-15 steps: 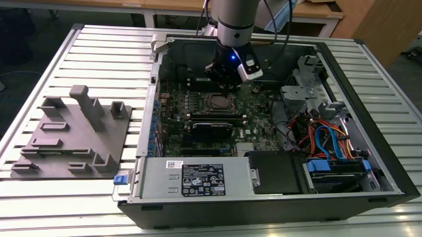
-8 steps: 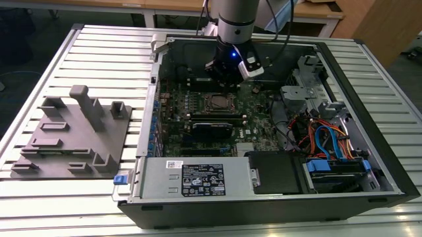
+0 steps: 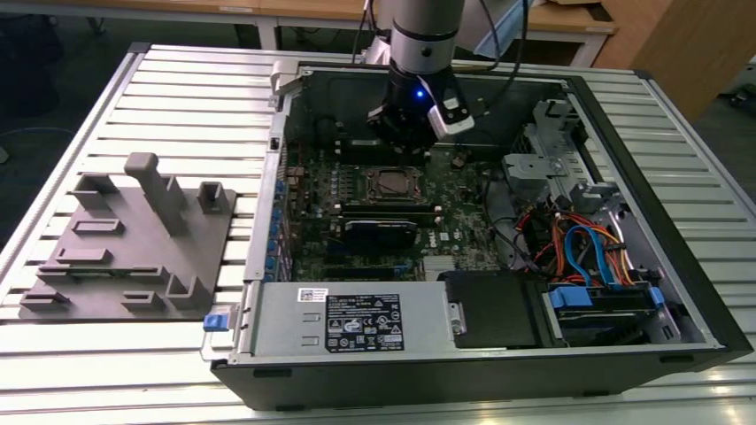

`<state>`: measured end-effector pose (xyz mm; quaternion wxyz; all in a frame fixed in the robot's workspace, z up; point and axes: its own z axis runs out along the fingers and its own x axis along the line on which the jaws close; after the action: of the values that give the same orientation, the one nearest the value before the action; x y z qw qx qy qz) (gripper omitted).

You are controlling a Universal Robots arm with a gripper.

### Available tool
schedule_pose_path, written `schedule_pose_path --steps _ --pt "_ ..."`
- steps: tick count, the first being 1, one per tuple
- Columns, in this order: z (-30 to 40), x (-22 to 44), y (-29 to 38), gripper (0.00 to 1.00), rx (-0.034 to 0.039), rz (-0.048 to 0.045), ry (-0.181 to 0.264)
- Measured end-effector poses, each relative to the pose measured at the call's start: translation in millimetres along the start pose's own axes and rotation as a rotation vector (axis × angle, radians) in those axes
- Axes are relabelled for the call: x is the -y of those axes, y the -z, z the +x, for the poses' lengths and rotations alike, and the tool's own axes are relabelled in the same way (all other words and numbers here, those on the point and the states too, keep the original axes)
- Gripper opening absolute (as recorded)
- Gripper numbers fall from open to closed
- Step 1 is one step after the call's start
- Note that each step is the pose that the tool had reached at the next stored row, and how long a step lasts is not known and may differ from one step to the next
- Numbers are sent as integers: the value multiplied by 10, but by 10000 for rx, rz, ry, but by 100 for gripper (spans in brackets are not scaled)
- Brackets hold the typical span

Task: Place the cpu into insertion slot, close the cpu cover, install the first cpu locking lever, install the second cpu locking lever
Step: 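Install the second cpu locking lever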

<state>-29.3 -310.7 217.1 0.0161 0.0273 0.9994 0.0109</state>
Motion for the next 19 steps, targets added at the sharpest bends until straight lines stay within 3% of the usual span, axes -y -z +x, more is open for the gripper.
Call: schedule_pose_path --steps 13,19 --pt "-7 130 0 10 1 -1 0" --pt "-10 131 73 10 1 12 1"
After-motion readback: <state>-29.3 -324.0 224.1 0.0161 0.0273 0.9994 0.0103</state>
